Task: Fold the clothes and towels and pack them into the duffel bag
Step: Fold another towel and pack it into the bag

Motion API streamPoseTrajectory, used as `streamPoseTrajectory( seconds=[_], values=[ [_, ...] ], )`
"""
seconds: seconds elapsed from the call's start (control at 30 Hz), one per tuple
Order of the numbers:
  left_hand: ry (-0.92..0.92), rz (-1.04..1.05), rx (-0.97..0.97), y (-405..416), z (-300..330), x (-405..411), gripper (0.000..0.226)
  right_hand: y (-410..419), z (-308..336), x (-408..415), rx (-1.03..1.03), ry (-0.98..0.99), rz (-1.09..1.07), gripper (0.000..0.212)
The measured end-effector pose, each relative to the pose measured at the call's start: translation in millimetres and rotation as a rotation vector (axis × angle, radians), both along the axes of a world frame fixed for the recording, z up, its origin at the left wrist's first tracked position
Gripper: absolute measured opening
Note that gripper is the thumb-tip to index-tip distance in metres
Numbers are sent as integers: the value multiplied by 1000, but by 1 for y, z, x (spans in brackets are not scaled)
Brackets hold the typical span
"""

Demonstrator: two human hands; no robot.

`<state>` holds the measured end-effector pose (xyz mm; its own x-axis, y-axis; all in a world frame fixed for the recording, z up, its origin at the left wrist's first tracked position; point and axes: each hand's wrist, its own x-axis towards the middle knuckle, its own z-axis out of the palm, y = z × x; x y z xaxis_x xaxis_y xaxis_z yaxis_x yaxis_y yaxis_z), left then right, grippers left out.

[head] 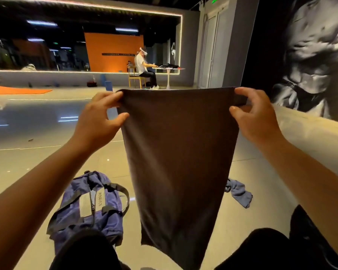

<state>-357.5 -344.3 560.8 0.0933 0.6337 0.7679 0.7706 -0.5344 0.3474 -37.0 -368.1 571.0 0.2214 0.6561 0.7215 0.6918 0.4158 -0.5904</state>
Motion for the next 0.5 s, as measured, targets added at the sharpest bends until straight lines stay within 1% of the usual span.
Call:
streamPoseTrajectory(
  seconds=[0.13,0.23,0.3,0.37,0.5],
  values=[
    [-101,-63,-211,35,-19,11,57,37,-17,7,-126,21,8,42],
    [-278,-145,-430,73,-40,19,57,79,-38,13,-267,73,26,44],
    [-355,-171,-530,104,-55,24,55,111,-54,18,-366,96,40,46],
    [-386,-188,-599,137,-73,30,54,144,-70,23,-463,96,62,49],
    [-387,-180,-705,204,-112,38,53,208,-110,28,-603,87,74,53]
  ],
)
